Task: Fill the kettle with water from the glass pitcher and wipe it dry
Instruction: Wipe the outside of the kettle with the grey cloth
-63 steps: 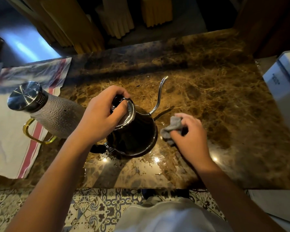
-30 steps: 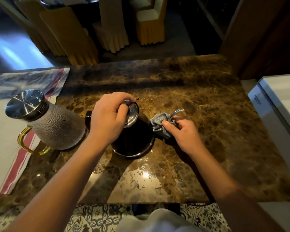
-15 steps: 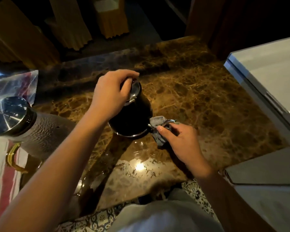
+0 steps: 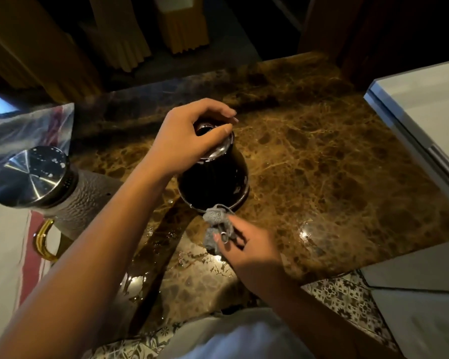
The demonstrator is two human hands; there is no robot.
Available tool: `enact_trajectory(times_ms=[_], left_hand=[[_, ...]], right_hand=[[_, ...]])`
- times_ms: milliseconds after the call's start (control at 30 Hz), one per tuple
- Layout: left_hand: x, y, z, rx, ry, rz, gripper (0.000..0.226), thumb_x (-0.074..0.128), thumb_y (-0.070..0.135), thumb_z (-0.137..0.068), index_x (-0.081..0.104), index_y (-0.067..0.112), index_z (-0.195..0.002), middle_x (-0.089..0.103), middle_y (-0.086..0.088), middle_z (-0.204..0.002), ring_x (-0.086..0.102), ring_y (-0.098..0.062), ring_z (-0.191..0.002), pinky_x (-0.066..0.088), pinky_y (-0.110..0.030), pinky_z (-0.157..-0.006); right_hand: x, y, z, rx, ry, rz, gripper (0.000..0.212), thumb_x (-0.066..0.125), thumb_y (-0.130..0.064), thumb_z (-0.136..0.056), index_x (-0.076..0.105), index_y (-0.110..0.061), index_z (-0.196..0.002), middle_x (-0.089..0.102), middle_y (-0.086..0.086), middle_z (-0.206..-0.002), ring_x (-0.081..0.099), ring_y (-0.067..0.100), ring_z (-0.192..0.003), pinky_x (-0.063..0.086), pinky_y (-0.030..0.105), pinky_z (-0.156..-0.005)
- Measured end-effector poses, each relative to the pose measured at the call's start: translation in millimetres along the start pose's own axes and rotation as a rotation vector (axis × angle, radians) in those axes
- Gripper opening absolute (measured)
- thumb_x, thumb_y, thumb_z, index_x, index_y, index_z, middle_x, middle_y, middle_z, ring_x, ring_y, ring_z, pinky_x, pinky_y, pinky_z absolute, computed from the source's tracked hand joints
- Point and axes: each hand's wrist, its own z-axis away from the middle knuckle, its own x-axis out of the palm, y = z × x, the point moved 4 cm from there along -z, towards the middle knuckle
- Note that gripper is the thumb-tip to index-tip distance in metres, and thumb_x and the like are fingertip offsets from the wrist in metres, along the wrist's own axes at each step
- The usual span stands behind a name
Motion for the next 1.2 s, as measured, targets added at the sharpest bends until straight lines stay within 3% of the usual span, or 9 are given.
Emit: enact_trajectory(times_ms=[100, 233, 433, 467, 567, 667, 800, 933, 1200], left_hand=[[-0.8, -0.7, 5.2, 0.003, 0.042, 0.023, 0.019, 0.068, 0.021, -0.098, 0.072, 0.017, -0.117, 0.075, 0.009, -0.115, 0.068, -0.008, -0.113, 0.054, -0.038, -0.101], [2.7, 9.4, 11.5, -0.001, 0.069, -0.173, 0.019, 0.062, 0.028, -0.101, 0.072, 0.025, -0.117, 0.071, 0.014, -0.120, 0.059, -0.006, -0.120, 0.047, -0.031, -0.103], [9.3, 14.7, 20.8, -0.017, 0.059, -0.271, 0.027, 0.059, 0.035, -0.102, 0.064, 0.027, -0.127, 0.061, 0.016, -0.128, 0.045, 0.004, -0.119, 0.034, -0.023, -0.102], [9.0, 13.3, 21.5, -0.031, 0.067, -0.262, 0.029, 0.059, 0.036, -0.101, 0.064, 0.027, -0.128, 0.060, 0.017, -0.127, 0.045, 0.005, -0.118, 0.034, -0.023, -0.101], [8.7, 13.6, 22.1, -0.017, 0.092, -0.274, 0.025, 0.057, 0.036, -0.102, 0.065, 0.026, -0.123, 0.064, 0.013, -0.124, 0.053, -0.002, -0.117, 0.036, -0.024, -0.097], [8.4, 13.4, 21.8, -0.012, 0.078, -0.275, 0.024, 0.054, 0.035, -0.104, 0.066, 0.025, -0.123, 0.066, 0.009, -0.125, 0.055, -0.009, -0.121, 0.036, -0.026, -0.097], [8.0, 13.6, 22.0, -0.008, 0.073, -0.270, 0.023, 0.052, 0.031, -0.105, 0.066, 0.023, -0.122, 0.066, 0.006, -0.125, 0.055, -0.012, -0.121, 0.036, -0.026, -0.097], [9.7, 13.4, 21.8, 0.006, 0.098, -0.293, 0.023, 0.051, 0.029, -0.106, 0.068, 0.022, -0.120, 0.067, 0.005, -0.123, 0.057, -0.013, -0.119, 0.035, -0.023, -0.096], [7.9, 15.5, 22.6, 0.020, 0.117, -0.267, 0.022, 0.050, 0.026, -0.105, 0.069, 0.020, -0.115, 0.069, 0.007, -0.117, 0.056, -0.008, -0.114, 0.031, -0.016, -0.093]], right_hand=[[6.4, 0.5, 1.2, 0.032, -0.014, -0.019, 0.043, 0.057, -0.038, -0.099, 0.062, -0.029, -0.141, 0.078, 0.007, -0.108, 0.074, 0.028, -0.103, 0.057, 0.058, -0.089], [-4.2, -5.5, -1.1, 0.014, -0.038, -0.089, 0.036, 0.058, -0.018, -0.102, 0.070, -0.041, -0.127, 0.077, 0.011, -0.111, 0.070, 0.036, -0.109, 0.055, 0.059, -0.094], [-42.5, -13.0, 1.5, -0.001, 0.106, -0.185, 0.025, 0.056, -0.011, -0.105, 0.075, -0.025, -0.116, 0.080, -0.008, -0.110, 0.074, 0.008, -0.105, 0.058, 0.021, -0.086], [-49.8, -14.1, 2.2, 0.030, 0.137, -0.236, 0.020, 0.057, -0.023, -0.103, 0.076, -0.024, -0.111, 0.080, -0.005, -0.107, 0.075, 0.010, -0.102, 0.058, 0.021, -0.083], [-72.4, -13.7, 2.1, 0.194, 0.286, -0.375, 0.052, 0.052, -0.068, -0.088, 0.080, -0.026, -0.101, 0.081, -0.005, -0.104, 0.074, 0.015, -0.107, 0.057, 0.033, -0.093], [-88.3, -34.3, -3.9, 0.111, 0.355, -0.384, 0.035, 0.052, -0.039, -0.102, 0.084, -0.037, -0.087, 0.081, -0.012, -0.097, 0.074, 0.007, -0.104, 0.055, 0.029, -0.093], [-92.8, -62.3, -19.7, -0.122, 0.305, -0.268, 0.027, 0.057, -0.014, -0.104, 0.073, -0.021, -0.125, 0.076, -0.005, -0.125, 0.068, 0.009, -0.122, 0.053, 0.030, -0.105], [-77.3, -60.5, -46.1, -0.153, 0.346, -0.248, 0.027, 0.058, -0.012, -0.105, 0.071, -0.029, -0.121, 0.076, -0.016, -0.118, 0.068, 0.004, -0.119, 0.053, 0.024, -0.102], [-51.6, -41.0, -67.1, -0.179, 0.476, -0.277, 0.030, 0.049, -0.018, -0.108, 0.071, -0.018, -0.129, 0.071, -0.001, -0.132, 0.063, 0.013, -0.128, 0.050, 0.045, -0.111]])
